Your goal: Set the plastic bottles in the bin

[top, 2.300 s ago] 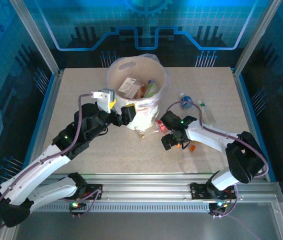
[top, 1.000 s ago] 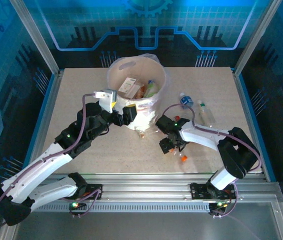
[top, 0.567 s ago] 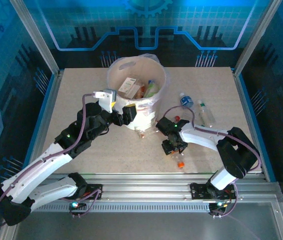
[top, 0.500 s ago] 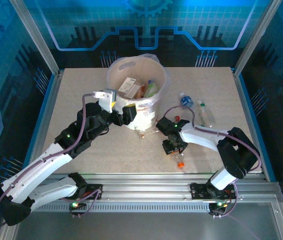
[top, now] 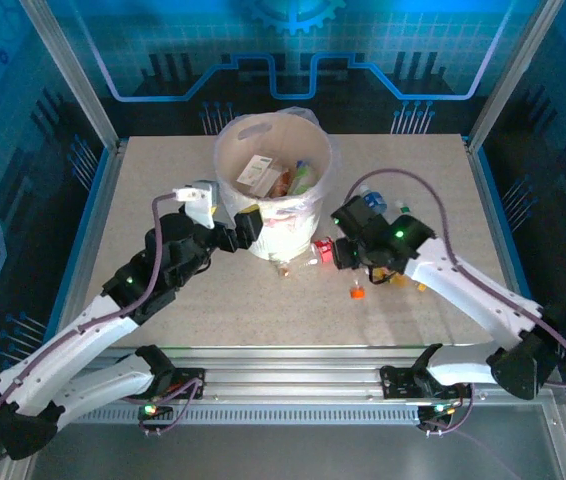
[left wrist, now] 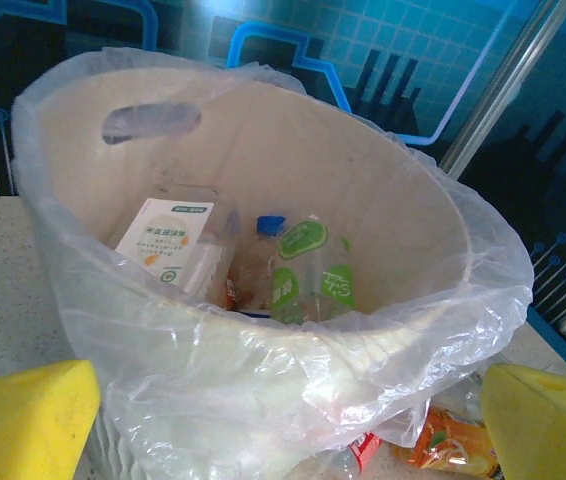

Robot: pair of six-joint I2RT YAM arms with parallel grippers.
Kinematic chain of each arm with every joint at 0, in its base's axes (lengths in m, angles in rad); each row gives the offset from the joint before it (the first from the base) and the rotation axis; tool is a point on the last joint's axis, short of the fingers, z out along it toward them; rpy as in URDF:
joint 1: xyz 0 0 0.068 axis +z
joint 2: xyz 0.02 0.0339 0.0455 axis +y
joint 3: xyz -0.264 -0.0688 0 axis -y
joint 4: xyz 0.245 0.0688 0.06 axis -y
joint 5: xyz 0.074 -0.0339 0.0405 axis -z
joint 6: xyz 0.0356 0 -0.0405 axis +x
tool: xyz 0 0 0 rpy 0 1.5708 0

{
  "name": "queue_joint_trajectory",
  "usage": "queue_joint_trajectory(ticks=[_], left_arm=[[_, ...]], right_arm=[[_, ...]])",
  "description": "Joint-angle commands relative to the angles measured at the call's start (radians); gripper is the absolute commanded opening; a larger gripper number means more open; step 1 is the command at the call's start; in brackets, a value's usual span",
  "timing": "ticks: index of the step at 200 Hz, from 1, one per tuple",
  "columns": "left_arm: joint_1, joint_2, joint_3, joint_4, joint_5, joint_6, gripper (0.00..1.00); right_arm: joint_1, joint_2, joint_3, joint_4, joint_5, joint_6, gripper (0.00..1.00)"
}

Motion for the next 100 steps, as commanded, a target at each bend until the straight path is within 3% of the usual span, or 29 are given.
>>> queue_joint_trajectory(ticks=[1,50,100], left_arm=[[-0.005,-0.026,-0.028,0.060,-0.062,-0.007,0.99],[-0.005,-0.029,-0.021,0.048,-0.085,-0.019,0.99],[-0.004,-0.044,-0.027,0.052,-0.094,-0.045,0.99]], right_arm=[[0.008,-0.018,0.135,-0.068,0.048,0.017,0.36],[0.001,0.067,0.500,-0.004,-0.019,-0.094,0.34],[-0.007,0.279,0.839,0.069,-0.100,-0.185,0.33]])
